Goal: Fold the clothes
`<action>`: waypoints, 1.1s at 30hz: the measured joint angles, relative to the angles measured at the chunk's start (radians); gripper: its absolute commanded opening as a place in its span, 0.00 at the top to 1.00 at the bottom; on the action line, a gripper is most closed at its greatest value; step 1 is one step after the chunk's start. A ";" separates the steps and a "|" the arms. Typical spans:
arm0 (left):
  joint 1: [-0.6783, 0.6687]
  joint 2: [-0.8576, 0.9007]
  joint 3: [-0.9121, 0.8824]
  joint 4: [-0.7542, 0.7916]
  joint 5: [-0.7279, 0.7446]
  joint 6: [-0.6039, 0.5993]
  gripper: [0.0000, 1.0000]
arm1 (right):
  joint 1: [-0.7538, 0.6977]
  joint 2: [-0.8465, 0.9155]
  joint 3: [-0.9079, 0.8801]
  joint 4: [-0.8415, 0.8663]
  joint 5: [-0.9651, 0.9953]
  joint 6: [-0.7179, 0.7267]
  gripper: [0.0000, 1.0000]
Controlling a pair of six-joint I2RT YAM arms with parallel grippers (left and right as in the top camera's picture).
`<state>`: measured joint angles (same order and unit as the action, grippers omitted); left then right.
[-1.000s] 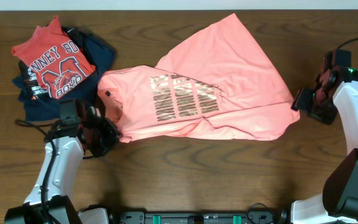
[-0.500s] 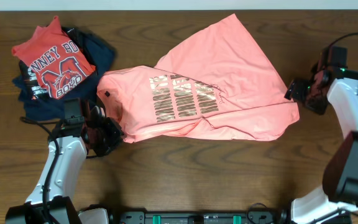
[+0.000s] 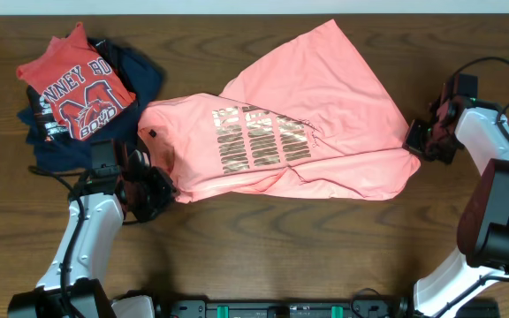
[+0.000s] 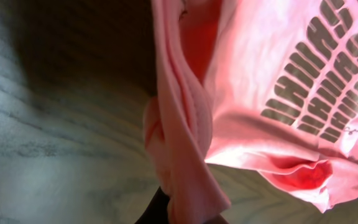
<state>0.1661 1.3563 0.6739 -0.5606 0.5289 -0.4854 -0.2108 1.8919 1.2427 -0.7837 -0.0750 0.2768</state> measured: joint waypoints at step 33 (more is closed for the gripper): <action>0.052 -0.227 0.042 -0.265 0.129 0.144 0.94 | -0.133 -0.606 -0.002 -0.286 0.036 -0.169 0.99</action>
<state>0.2184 1.1297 0.7155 -0.8253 0.6582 -0.3416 -0.3435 1.2858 1.2407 -1.0698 -0.0391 0.1078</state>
